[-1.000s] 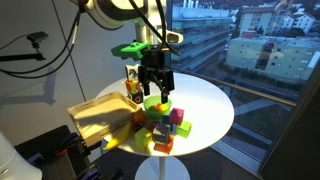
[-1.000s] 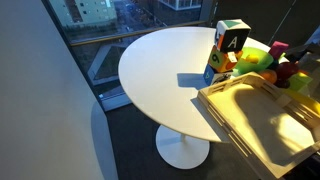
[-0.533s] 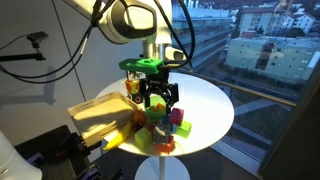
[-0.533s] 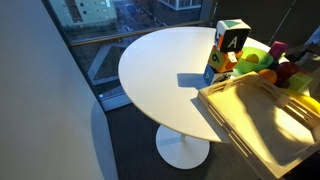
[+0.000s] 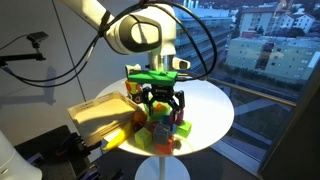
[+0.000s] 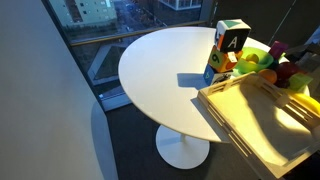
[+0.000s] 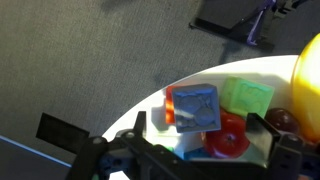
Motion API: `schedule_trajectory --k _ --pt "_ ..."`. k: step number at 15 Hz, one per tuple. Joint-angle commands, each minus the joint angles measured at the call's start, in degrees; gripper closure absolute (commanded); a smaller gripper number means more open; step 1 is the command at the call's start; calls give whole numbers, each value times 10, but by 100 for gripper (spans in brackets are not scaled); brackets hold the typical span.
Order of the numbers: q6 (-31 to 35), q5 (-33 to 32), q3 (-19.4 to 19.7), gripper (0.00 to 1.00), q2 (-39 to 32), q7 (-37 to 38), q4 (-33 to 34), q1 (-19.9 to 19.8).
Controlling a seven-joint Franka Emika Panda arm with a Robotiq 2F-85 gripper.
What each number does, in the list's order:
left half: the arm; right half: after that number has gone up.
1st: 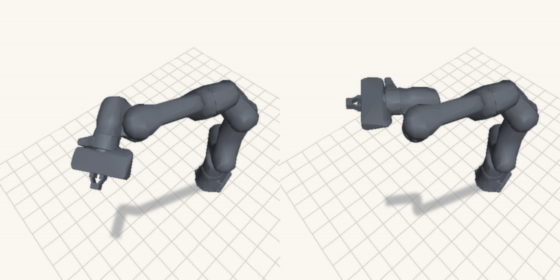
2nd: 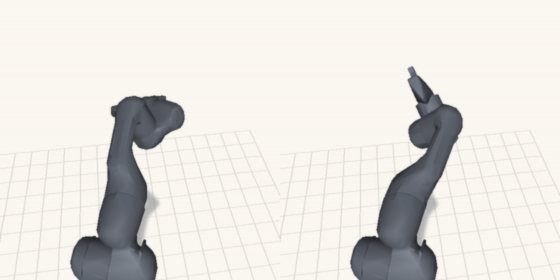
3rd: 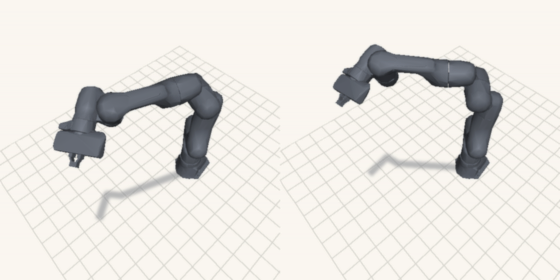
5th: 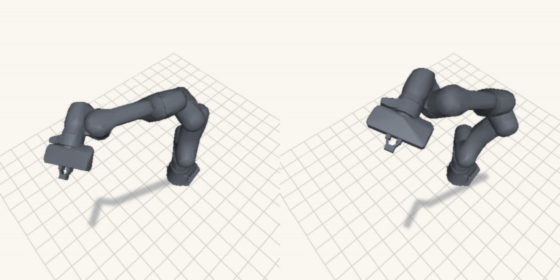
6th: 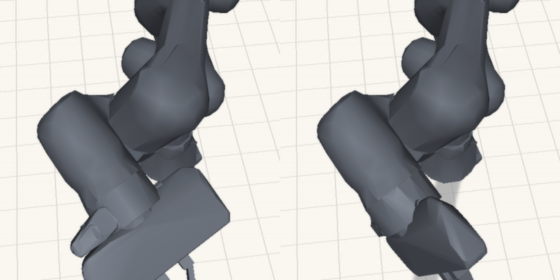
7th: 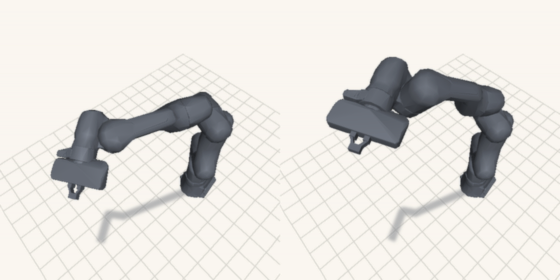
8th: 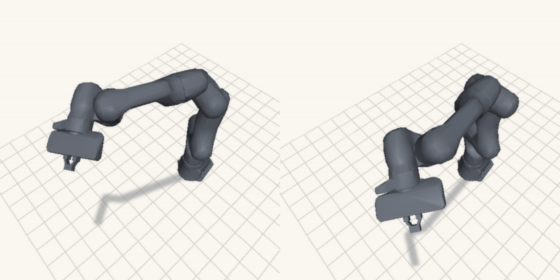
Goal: Pick up the gray block and put it in the tray
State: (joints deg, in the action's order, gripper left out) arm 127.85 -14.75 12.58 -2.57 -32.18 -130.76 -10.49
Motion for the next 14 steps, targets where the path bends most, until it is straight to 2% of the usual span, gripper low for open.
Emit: schedule_trajectory --k 1,5,11,14 --pt "35 23 -3 0 -21 -66 7 -14" --pt "73 54 -9 0 -34 -121 -7 -20" --pt "67 98 -17 0 -48 -201 -11 -22" --pt "63 84 -15 0 -50 -175 -11 -15"
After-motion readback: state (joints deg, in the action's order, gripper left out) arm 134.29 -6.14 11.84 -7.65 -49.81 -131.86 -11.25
